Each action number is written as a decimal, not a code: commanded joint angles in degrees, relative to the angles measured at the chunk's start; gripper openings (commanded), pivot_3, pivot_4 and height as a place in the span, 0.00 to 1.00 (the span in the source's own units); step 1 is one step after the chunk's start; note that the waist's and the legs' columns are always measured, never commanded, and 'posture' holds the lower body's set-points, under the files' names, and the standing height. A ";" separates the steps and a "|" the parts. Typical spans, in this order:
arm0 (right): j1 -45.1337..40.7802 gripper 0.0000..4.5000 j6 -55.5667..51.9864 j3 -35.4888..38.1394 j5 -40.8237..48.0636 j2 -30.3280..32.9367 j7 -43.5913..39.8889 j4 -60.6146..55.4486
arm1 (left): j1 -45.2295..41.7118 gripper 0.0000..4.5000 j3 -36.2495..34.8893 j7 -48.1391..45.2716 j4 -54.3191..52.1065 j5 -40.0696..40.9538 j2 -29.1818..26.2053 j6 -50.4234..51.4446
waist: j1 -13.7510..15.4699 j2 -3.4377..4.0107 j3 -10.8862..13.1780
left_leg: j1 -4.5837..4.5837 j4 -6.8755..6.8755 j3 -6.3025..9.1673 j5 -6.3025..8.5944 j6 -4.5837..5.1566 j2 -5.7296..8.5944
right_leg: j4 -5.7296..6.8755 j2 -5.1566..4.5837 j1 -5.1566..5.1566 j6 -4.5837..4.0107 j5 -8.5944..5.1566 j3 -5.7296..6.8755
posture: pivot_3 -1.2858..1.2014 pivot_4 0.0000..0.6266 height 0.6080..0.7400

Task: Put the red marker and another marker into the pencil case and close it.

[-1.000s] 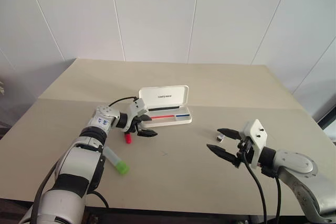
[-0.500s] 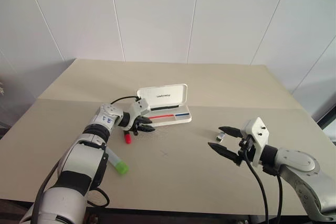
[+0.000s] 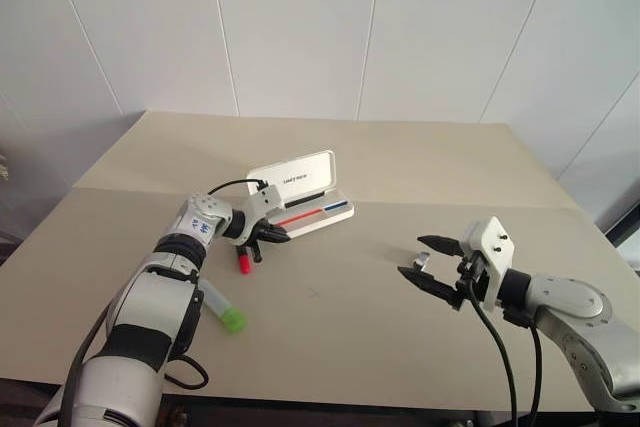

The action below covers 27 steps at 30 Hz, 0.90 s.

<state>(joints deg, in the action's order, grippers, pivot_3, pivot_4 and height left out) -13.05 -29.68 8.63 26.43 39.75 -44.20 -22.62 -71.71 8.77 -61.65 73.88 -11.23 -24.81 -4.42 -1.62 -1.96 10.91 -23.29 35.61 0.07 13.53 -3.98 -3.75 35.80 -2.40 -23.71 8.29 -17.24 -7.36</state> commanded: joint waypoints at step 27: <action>7.36 1.00 2.95 8.48 7.07 6.52 -10.90 -3.04 | 30.27 0.00 3.41 -16.16 -63.93 9.75 -10.64 13.49 | -0.31 -0.02 0.01 | 0.06 0.42 0.01 0.01 0.02 -0.02 | 0.12 -0.01 0.20 0.00 0.00 -0.10 | 0.52 0.24 1.00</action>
<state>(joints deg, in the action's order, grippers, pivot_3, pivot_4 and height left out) -5.75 -28.06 14.59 32.20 45.34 -54.18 -23.15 -41.40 12.57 -77.79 13.21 -3.30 -34.62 8.49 -1.93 -1.98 10.92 -23.23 36.03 0.08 13.54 -3.95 -3.77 35.92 -2.40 -23.51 8.30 -17.24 -7.46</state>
